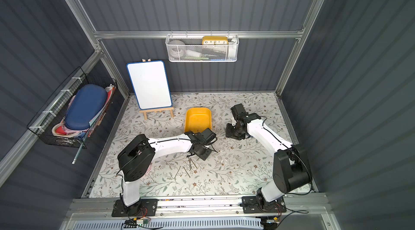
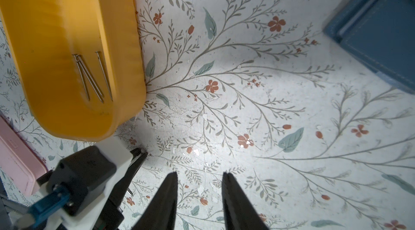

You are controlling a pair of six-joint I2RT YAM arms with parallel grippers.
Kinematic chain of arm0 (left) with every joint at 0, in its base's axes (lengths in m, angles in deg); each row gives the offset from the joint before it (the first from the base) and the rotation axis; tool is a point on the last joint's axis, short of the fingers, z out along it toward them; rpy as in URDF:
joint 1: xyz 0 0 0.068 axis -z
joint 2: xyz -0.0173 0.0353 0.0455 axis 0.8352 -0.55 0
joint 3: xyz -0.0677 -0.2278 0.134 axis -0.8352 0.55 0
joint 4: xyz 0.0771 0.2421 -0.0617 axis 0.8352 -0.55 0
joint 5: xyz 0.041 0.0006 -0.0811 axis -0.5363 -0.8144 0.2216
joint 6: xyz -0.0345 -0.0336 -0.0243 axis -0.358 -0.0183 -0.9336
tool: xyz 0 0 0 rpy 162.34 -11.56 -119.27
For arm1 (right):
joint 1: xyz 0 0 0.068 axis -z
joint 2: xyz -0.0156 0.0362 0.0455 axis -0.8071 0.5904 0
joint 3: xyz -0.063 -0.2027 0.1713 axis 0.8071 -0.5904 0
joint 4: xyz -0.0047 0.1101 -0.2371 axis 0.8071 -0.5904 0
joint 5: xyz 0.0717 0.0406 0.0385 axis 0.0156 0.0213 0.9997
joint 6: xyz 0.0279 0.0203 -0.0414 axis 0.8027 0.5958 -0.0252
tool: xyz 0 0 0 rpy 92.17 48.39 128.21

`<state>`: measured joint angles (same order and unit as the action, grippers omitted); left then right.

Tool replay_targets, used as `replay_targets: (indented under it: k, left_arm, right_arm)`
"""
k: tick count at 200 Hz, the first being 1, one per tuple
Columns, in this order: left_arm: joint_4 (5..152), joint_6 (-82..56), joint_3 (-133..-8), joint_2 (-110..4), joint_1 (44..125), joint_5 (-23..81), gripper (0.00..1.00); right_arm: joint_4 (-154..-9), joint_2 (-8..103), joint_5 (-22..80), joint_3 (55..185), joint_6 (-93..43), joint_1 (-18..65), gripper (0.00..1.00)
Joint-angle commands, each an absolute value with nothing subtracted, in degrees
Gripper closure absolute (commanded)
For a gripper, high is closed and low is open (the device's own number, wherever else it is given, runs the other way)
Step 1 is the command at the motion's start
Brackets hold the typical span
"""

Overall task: Put the nails on the desktop into the storage box
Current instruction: Pick up the nail from the center of the board, then place the nail in the storage box.

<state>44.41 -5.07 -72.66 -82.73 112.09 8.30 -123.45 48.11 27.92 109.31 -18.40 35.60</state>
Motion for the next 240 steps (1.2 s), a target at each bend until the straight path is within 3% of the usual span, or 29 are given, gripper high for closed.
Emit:
replay_targets:
  k: [1,49,116,164,240]
  left_arm:
    - [40.3,-3.9,-71.8,-85.9,112.1,10.9,0.94]
    - [38.8,-5.4,-72.7,-84.3,112.6,13.6,1.0]
    - [30.8,-11.5,-91.2,-78.7,113.6,19.0,1.0]
    - [30.3,-12.3,-100.7,-80.3,103.8,17.4,1.0]
    - [45.0,-18.1,-90.1,-84.1,91.1,20.6,1.0]
  right_arm:
    - [-123.4,47.9,27.9,109.0,-19.3,35.9,0.63]
    - [-123.4,48.3,27.8,109.0,-18.9,36.1,0.65]
    - [-122.9,47.1,29.0,107.8,-19.0,40.0,0.65]
    - [-123.0,47.5,29.5,107.4,-19.5,41.4,0.66]
    - [-123.1,49.7,30.8,107.4,-20.3,41.5,0.67]
